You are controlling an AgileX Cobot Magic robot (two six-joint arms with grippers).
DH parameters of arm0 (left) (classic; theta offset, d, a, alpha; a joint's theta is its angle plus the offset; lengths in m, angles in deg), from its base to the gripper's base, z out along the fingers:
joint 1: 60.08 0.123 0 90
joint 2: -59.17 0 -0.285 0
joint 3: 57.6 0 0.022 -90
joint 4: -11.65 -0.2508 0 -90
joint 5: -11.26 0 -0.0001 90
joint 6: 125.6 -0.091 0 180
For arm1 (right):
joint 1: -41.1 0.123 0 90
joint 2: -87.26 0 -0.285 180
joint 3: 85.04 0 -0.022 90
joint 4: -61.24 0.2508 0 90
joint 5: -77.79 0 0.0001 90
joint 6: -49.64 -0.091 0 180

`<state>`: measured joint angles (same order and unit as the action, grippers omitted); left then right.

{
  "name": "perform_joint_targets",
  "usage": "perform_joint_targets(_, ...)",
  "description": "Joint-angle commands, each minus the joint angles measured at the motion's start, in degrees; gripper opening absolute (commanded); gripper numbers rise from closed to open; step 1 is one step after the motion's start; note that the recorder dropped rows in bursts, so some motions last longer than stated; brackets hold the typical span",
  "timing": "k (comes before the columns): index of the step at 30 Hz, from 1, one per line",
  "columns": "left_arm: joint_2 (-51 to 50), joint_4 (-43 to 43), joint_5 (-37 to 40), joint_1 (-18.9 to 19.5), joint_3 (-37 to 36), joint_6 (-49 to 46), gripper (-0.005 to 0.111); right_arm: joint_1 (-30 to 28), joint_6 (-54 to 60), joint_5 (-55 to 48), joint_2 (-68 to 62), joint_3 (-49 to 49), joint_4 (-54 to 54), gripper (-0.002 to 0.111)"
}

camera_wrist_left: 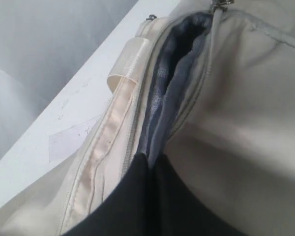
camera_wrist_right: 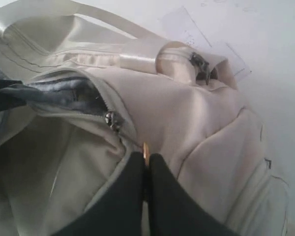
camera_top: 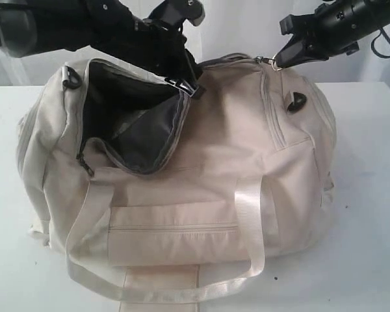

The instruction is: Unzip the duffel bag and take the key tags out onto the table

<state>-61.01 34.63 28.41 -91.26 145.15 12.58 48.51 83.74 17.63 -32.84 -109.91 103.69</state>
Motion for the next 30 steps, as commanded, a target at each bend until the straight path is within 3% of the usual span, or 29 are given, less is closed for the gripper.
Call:
perform_joint_targets(1, 1.04, -0.99, 2.34, 1.35, 0.07, 1.38, 0.0, -0.45, 0.68, -2.46, 0.16, 0.44, -1.36, 0.0)
perform_joint_targets(9, 1.04, -0.99, 2.14, 1.32, 0.07, 1.38, 0.0, -0.56, -2.45, -7.32, 0.37, 0.44, -7.74, 0.0)
perform_joint_targets(17, 1.04, -4.34, 2.97, 1.37, 0.07, 2.75, 0.0, -1.01, -7.38, -2.53, 0.86, 0.44, -18.12, 0.0)
perform_joint_targets(30, 1.04, -11.56, 2.86, 1.37, 0.07, 7.58, 0.0, -6.36, -8.78, -1.01, 0.86, 0.44, -18.34, 0.0)
